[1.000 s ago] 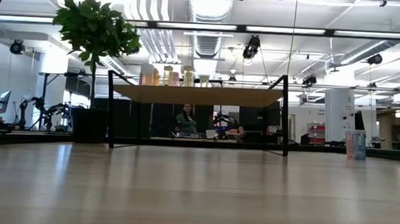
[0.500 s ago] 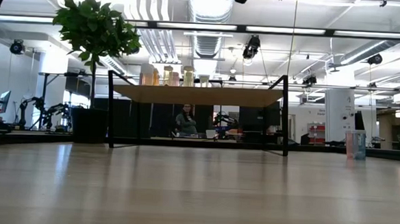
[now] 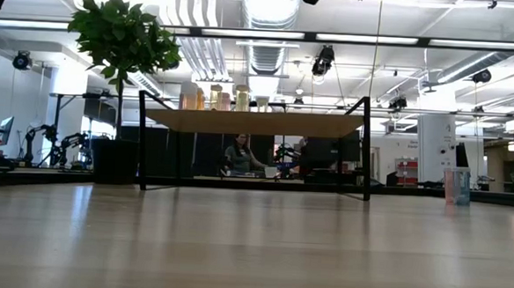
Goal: Pick and place medicine bottles onto shelf by color
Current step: Put the yellow pill bottle on the shelf, then put the blue pill bottle on the shelf
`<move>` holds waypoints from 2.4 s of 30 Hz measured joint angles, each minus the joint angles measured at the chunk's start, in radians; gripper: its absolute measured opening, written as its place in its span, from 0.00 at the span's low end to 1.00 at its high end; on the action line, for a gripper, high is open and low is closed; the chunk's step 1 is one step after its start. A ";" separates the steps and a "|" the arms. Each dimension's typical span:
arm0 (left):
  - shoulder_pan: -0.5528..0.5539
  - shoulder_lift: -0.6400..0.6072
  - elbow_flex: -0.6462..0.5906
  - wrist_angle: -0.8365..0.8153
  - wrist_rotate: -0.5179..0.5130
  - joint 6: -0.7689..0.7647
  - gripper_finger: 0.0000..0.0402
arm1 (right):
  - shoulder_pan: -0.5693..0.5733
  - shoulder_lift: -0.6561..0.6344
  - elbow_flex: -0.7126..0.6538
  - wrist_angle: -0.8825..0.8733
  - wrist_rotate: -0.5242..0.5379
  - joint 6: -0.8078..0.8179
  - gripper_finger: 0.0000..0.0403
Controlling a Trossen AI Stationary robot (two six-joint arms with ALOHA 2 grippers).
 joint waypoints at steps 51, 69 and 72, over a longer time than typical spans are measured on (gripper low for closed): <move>0.034 -0.122 -0.010 -0.431 -0.163 0.051 0.47 | 0.234 0.209 -0.525 -0.165 -0.333 -0.295 0.45; 0.034 -0.139 -0.014 -0.493 -0.163 0.051 0.47 | 0.176 0.419 -0.454 -0.166 -0.389 -0.697 0.42; 0.034 -0.144 -0.014 -0.537 -0.164 0.051 0.47 | 0.159 0.434 -0.487 -0.161 -0.386 -0.743 0.40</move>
